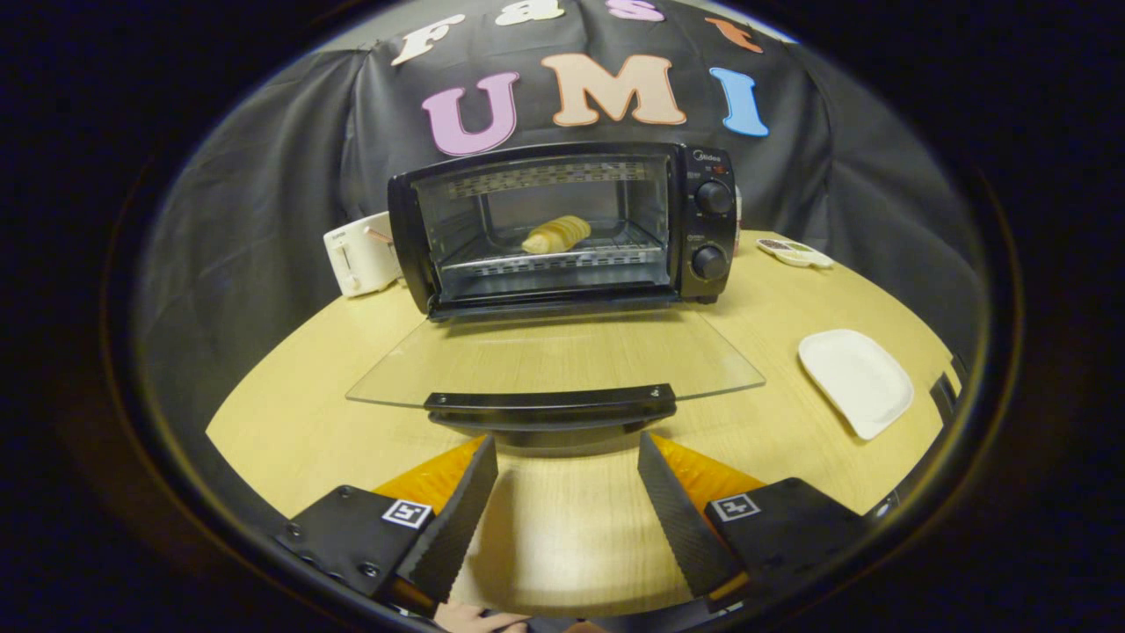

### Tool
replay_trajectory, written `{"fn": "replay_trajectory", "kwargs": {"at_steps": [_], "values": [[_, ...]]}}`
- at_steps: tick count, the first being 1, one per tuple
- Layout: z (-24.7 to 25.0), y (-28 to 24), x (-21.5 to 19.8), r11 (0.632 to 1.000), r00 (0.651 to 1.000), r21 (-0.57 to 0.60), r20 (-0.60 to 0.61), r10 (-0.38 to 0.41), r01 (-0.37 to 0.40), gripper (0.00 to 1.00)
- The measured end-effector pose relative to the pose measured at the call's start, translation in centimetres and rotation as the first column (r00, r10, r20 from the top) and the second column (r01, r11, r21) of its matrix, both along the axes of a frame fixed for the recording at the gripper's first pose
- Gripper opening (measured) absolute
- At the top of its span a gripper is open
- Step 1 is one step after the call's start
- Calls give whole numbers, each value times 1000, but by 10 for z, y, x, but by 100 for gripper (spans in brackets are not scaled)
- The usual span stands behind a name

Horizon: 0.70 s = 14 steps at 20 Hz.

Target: Open the toaster oven, put the food inside, and close the toaster oven door.

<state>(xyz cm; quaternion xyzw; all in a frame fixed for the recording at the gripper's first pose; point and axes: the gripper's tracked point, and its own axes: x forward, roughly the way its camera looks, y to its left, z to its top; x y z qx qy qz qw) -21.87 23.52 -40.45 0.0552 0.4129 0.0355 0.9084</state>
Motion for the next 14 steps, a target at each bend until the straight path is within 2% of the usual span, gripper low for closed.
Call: {"fn": "replay_trajectory", "kwargs": {"at_steps": [8, 14], "values": [[7, 3, 2, 1000, 1000, 22, 12, -1, 1, 99], [29, 3, 19, 999, 997, 40, 75, -8, 5, 99]]}}
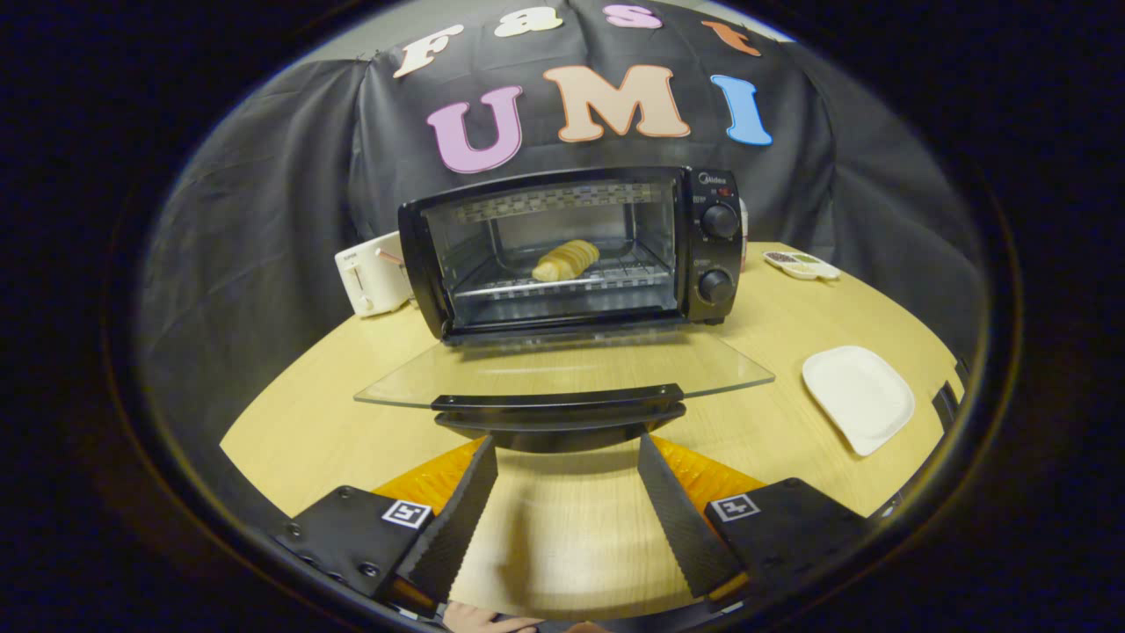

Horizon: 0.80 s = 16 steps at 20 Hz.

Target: Open the toaster oven, put the food inside, and close the toaster oven door.

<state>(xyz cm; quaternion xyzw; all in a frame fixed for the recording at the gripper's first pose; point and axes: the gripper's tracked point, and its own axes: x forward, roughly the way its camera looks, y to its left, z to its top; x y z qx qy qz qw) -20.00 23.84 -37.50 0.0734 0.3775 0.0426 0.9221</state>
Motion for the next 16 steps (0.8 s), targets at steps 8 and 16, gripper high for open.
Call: {"fn": "replay_trajectory", "kwargs": {"at_steps": [8, 16], "values": [[48, -1, 50, 1000, 986, 2, 164, 4, -5, 99], [63, -6, 98, 1000, 974, 11, 226, -7, 5, 99]]}}
